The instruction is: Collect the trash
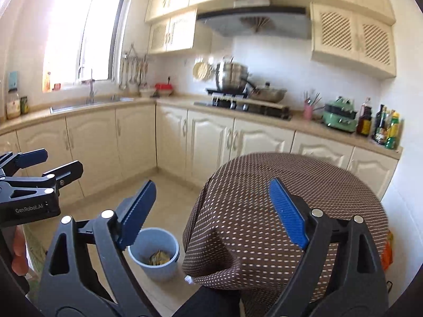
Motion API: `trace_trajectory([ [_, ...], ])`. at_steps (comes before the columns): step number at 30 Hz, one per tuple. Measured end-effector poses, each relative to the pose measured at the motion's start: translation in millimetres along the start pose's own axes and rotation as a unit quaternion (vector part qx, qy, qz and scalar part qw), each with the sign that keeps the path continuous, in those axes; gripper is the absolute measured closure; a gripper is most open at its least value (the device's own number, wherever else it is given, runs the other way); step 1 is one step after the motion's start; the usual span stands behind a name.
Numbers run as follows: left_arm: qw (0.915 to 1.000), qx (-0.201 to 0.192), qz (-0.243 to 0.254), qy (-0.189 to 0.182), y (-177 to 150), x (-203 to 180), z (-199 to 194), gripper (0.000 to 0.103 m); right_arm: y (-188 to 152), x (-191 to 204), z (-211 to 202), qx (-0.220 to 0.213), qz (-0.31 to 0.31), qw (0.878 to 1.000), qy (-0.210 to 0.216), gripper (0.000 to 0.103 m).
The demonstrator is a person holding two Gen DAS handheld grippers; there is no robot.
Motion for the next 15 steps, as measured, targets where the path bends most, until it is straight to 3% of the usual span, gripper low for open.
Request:
trace_trajectory([
  [8,0.9983,-0.056,0.013,-0.008,17,-23,-58,0.009,12,-21,-55,-0.055,0.007,0.998,-0.014,0.013],
  [15,0.9956,-0.091,0.02,-0.004,25,-35,-85,0.008,13,-34,-77,-0.074,0.014,0.997,-0.026,0.013],
])
Point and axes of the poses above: each gripper's, at about its wrist camera, not at the fingertips, and z roughly the way its jaws point, x to its left, y to its top, the point moved 3 cm from there along z, roughly the way its jaws point, and after that the axes turned 6 degrees about z, right-handed, at the moved point
